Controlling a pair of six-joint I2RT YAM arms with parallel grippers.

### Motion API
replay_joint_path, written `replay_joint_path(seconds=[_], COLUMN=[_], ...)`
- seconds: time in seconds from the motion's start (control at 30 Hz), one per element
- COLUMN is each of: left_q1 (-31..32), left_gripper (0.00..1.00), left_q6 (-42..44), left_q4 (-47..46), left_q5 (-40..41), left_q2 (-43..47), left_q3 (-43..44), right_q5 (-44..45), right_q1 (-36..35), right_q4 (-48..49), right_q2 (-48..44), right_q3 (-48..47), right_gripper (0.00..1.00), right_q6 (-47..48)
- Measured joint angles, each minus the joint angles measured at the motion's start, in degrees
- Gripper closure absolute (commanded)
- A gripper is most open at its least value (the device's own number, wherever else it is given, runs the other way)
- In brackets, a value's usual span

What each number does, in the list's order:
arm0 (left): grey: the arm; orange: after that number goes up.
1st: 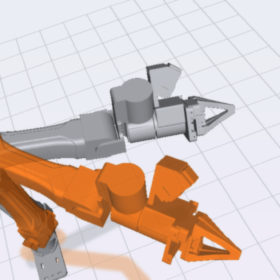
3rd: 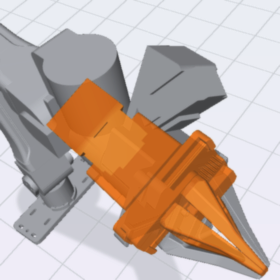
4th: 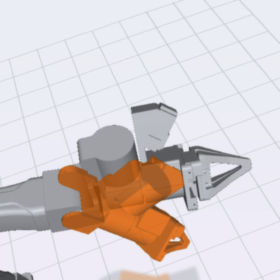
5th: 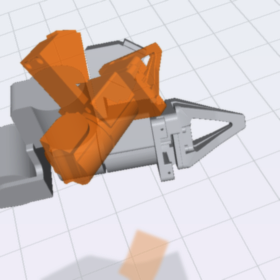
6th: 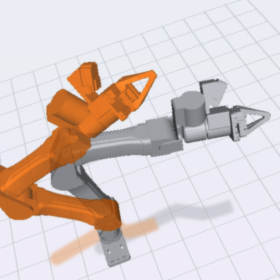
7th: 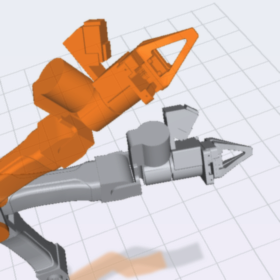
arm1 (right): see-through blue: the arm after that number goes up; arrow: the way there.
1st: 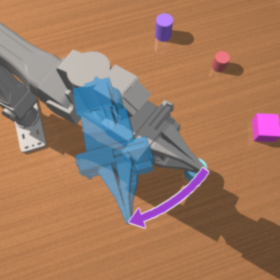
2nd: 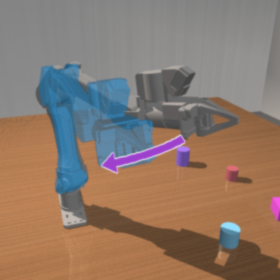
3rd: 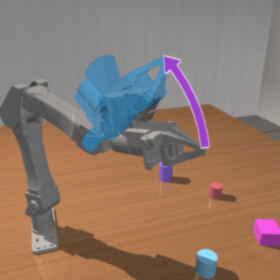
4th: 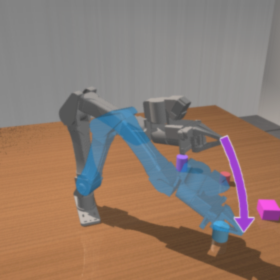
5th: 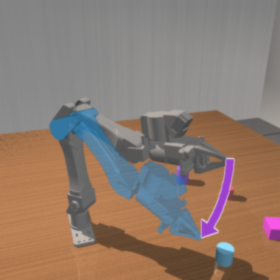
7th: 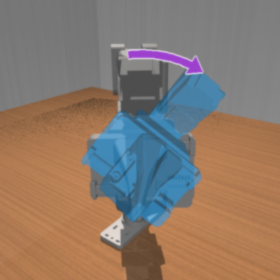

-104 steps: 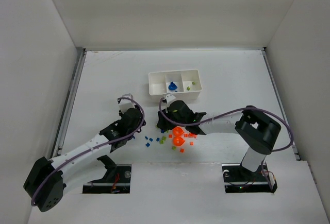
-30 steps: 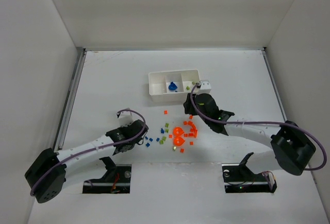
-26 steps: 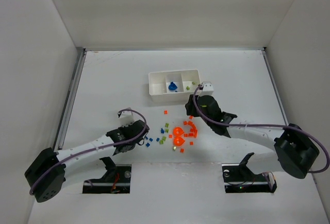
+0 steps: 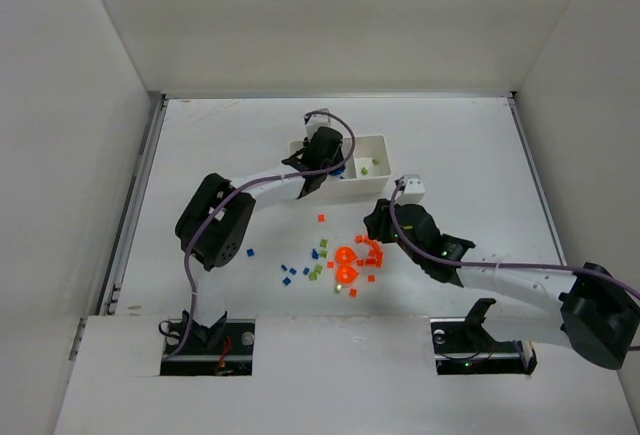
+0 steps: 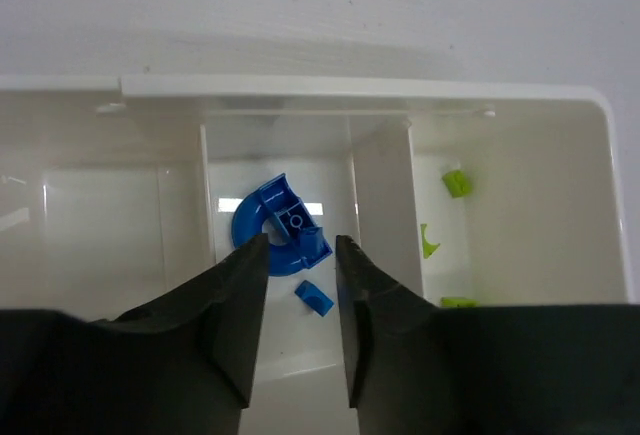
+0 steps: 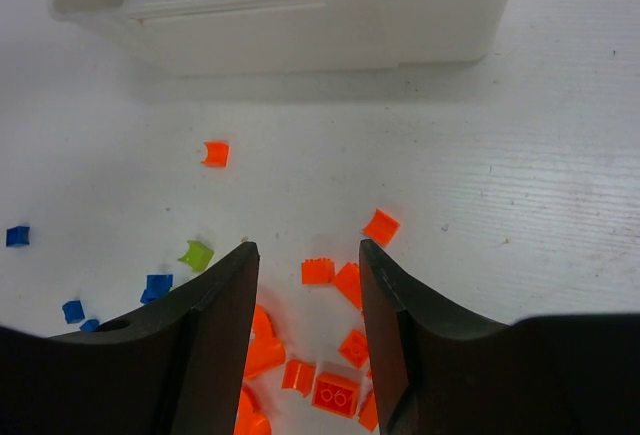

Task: Sort the legos into containers by color

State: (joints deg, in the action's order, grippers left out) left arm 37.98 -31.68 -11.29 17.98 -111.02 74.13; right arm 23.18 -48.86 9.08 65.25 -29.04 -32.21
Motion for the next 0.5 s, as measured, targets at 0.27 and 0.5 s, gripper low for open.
replay_joint_path(seconds=[0.27, 0.5], left_q1=[0.20, -0.22], left_gripper=[0.58, 0.60], left_q6=[-0.04, -0.90], left_q4=[-2.86, -4.70], left_q5=[-1.92, 1.95], left_q2=[5.79, 30.47], left_q3=[-3.28, -24.96], right_q5=[0.42, 0.00], right_q1=[-4.17, -12.20], right_q4=[-0.22, 0.33], right_q2=[2.91, 14.27], right_q3=[-1.53, -8.15], right_gripper=[0.55, 0.52], right_q6=[-0.22, -0.17])
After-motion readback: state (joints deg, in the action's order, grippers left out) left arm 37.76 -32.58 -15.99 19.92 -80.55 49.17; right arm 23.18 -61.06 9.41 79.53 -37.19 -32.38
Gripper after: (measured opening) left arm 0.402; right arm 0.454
